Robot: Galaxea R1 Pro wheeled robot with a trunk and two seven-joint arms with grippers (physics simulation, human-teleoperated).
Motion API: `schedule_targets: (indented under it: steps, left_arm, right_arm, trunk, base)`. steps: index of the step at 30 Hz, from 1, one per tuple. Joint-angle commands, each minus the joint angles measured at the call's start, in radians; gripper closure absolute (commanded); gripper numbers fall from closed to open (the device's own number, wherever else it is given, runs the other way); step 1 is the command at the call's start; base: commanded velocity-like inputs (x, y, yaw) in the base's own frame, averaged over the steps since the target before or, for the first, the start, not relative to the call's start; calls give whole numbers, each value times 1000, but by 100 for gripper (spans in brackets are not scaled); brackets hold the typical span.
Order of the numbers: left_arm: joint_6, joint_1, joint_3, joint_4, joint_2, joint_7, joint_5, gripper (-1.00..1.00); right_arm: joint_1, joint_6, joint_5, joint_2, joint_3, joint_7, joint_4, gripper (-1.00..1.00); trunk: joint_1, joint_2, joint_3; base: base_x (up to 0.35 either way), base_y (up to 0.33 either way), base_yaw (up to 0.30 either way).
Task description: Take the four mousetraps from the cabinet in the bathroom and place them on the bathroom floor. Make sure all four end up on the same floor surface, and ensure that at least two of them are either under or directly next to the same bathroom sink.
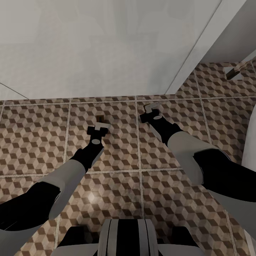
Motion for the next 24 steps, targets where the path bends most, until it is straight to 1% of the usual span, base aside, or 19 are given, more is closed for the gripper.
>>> schedule_targets:
  steps: [1,13,19,24]
  left_arm:
    - [1,-1,-5,1,0,10,-9,100]
    - [2,-1,-4,-17,0,9,-11,100]
    - [5,-1,0,-41,-2,6,-11,100]
    - [23,-1,2,-44,-5,2,-11,100]
  right_arm:
    - [0,7,9,0,4,-3,-2,100]
    - [0,5,8,0,2,6,-6,100]
    - [0,5,8,0,2,60,-6,100]
    - [0,6,8,0,2,75,-6,100]
  trunk:
    - [0,0,0]
    - [0,0,0]
    - [0,0,0]
    - [0,0,0]
  base:
    - [0,0,0]
    - [0,0,0]
    - [0,0,0]
    - [0,0,0]
